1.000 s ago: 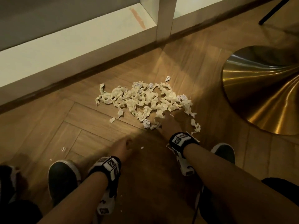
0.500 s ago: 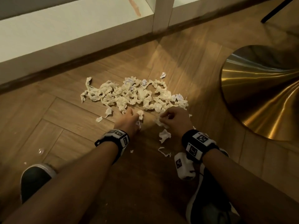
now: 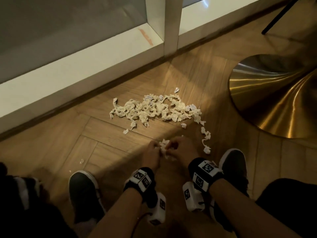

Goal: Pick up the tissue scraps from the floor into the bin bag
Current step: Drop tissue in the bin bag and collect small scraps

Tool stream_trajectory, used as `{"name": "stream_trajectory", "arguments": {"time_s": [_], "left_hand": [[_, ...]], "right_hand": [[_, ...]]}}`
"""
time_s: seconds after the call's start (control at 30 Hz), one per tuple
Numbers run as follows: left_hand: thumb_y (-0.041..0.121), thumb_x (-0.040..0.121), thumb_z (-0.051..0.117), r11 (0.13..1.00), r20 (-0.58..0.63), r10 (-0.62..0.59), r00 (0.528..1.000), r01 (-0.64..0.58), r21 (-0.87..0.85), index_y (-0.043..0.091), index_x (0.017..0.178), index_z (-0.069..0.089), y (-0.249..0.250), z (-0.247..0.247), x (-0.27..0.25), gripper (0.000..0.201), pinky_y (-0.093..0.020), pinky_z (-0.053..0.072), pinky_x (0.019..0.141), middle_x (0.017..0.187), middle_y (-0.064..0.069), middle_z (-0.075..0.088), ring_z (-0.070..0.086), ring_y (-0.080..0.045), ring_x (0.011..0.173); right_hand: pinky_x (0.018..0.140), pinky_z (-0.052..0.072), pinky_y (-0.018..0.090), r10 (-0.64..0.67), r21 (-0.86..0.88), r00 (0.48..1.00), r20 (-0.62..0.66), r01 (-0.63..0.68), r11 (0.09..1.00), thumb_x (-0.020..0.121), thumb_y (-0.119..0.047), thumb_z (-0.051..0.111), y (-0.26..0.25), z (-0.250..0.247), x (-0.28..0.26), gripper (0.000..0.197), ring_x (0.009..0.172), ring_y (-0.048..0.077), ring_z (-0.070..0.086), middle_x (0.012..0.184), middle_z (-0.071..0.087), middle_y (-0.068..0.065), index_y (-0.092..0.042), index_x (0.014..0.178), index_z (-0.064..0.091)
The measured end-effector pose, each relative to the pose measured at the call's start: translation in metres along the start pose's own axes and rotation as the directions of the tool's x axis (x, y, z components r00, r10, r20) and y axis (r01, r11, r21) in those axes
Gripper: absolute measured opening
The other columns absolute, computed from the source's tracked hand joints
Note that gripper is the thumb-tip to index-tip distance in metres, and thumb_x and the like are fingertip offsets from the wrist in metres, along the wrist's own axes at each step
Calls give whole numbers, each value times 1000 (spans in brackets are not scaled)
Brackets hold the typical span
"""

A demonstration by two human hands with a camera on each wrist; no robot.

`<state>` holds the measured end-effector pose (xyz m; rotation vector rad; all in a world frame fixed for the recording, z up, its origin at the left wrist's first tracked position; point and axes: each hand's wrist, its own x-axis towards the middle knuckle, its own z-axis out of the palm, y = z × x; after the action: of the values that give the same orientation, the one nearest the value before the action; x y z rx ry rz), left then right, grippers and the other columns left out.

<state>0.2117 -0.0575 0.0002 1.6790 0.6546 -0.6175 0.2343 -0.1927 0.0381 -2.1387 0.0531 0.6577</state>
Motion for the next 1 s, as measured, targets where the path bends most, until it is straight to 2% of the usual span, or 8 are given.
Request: {"name": "stream_trajectory", "arguments": {"time_s": [0.13,0.2,0.37,0.47,0.57,0.67,0.83,1.0], "left_hand": [[15,69,44,982,83,-65,994,79,-171,18,108,50,-13,5,-70,39,-25,35,52,75,-5,48,41,-17,61],[12,72,43,948,124,-86,989,119,-294,14,113,52,-19,5,-102,42,-24,36,51,72,-5,48,41,-15,60],[13,81,40,825,103,-146,984,178,-536,7,78,59,-39,2,-162,20,-26,35,52,61,-6,55,48,-20,57],[31,90,36,779,1,-215,977,172,-603,8,69,57,-61,2,-176,38,-25,39,51,59,-7,57,51,-20,55],[35,88,38,758,-10,-237,971,179,-627,9,73,60,-73,0,-184,37,-26,39,54,64,-10,57,53,-21,57],[32,93,38,757,-8,-247,969,188,-625,12,73,56,-77,-1,-191,34,-21,29,42,56,-4,48,41,-14,42],[30,100,32,691,50,-215,975,188,-698,10,86,61,-76,-2,-201,39,-17,33,37,56,-2,63,50,-12,41],[28,97,34,687,27,-222,975,176,-705,9,79,61,-75,1,-202,37,-18,36,38,61,-6,55,48,-16,47]], "right_hand": [[64,40,12,-2,-54,1000,18,3,999,78,-8,70,-11,15,-52,8,71,2,53,78,61,-8,-10,85,73],[62,42,10,-14,-39,1000,9,15,999,79,-4,68,-15,22,-82,10,71,2,54,79,63,-6,-9,85,73],[64,48,16,-78,42,997,-11,79,996,87,-13,64,-16,42,-144,10,71,5,60,81,67,-1,-13,86,74],[69,51,28,-148,21,978,146,146,989,91,-31,59,-22,53,-174,17,74,9,60,85,66,-2,-23,83,72],[75,51,35,-226,-137,935,272,270,953,91,-28,58,-30,57,-190,19,82,16,60,90,65,2,-15,87,71],[75,54,31,-222,-115,955,196,247,962,84,-17,67,-32,58,-192,11,81,11,62,85,64,-5,-16,94,71],[66,56,23,-123,33,989,87,121,992,71,-9,76,-27,64,-191,43,85,12,65,96,67,1,-18,112,64],[63,51,24,-123,4,984,133,123,992,75,-6,73,-21,64,-189,16,65,7,60,74,66,-4,-14,89,72]]}}
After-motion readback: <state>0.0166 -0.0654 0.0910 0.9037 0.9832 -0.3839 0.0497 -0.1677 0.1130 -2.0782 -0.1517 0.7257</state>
